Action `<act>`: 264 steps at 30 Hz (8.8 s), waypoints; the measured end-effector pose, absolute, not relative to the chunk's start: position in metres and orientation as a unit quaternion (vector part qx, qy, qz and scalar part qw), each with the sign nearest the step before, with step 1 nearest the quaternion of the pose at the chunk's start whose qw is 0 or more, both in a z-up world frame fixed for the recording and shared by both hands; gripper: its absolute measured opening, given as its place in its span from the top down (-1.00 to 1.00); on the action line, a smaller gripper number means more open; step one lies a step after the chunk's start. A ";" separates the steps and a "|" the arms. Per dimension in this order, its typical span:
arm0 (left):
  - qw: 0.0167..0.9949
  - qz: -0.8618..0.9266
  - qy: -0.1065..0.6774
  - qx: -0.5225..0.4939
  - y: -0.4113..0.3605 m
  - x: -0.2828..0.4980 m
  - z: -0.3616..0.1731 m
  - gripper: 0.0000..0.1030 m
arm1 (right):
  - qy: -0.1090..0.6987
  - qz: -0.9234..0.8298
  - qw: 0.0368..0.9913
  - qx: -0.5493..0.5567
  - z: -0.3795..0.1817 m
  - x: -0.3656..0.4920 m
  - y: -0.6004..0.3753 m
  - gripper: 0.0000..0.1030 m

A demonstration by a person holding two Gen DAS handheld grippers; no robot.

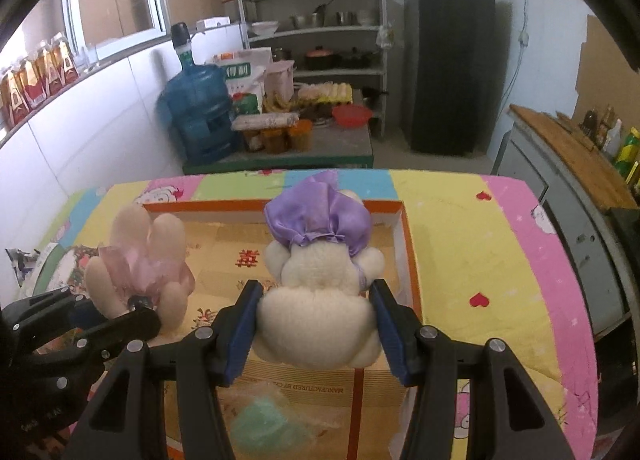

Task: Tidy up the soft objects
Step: 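Carry both plush toys to the orange box and release them inside, then move both tools back toward the remaining items on the bed, then grasp the yellow penguin snack bag with the right gripper while the left gripper grasps the purple-white packet, then carry the snack bag and purple-white packet over the orange box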

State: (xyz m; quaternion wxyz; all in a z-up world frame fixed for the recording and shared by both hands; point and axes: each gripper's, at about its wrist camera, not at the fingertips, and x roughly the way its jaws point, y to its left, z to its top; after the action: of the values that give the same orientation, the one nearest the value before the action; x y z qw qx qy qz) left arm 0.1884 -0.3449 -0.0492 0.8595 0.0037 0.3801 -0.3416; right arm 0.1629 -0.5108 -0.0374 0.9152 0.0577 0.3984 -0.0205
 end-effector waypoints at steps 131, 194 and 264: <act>0.960 -0.089 0.253 -0.082 0.097 0.055 -0.051 -0.42 | 0.424 0.162 0.891 -0.003 -0.096 0.076 -0.093 -0.10; 0.944 -0.272 0.171 -0.074 0.049 0.097 0.012 0.66 | 0.319 0.253 0.913 0.029 -0.026 0.022 -0.143 0.12; 0.911 -0.313 0.260 -0.067 -0.289 0.163 -0.027 0.66 | 0.267 0.052 0.955 0.118 -0.033 0.097 -0.468 0.12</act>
State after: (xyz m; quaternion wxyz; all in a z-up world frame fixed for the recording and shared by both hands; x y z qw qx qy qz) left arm 0.1627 -0.2892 -0.0268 0.9111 -0.0670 0.2598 -0.3130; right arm 0.0974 -0.4678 -0.0329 0.9550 0.1178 0.2673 0.0521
